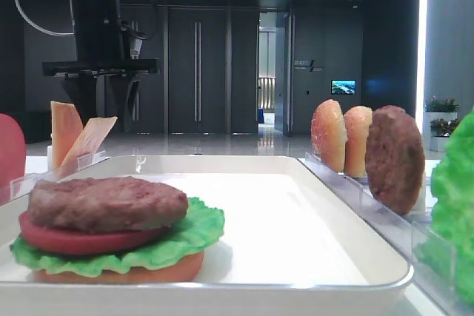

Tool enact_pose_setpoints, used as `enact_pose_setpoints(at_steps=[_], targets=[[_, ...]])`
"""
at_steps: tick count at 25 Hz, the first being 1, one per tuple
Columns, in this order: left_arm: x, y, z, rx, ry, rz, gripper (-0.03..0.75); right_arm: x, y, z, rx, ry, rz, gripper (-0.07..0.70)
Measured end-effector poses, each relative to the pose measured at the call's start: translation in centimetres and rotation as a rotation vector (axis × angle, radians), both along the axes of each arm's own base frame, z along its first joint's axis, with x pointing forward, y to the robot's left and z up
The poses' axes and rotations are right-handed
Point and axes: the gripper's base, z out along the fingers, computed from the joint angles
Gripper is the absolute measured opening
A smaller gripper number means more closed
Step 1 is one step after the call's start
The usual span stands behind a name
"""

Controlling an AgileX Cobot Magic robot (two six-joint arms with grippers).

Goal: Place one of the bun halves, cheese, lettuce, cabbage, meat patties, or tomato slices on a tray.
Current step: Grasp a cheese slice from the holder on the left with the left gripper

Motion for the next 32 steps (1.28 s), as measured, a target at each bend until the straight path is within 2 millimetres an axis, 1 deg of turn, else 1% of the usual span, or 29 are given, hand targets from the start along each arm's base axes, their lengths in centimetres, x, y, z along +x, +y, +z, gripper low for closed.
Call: enact_pose_setpoints(at_steps=[23, 25, 29, 32], targets=[[0.04, 0.12, 0.01, 0.020, -0.005, -0.026, 0.380, 0.00, 0.00, 0.00, 0.000, 0.000, 0.000, 0.413], [0.04, 0.12, 0.01, 0.020, -0.005, -0.026, 0.371, 0.00, 0.00, 0.00, 0.000, 0.000, 0.000, 0.413], [0.04, 0.12, 0.01, 0.020, -0.004, -0.029, 0.310, 0.00, 0.00, 0.00, 0.000, 0.000, 0.000, 0.413], [0.02, 0.05, 0.00, 0.013, -0.002, -0.033, 0.281, 0.00, 0.00, 0.00, 0.000, 0.000, 0.000, 0.413]])
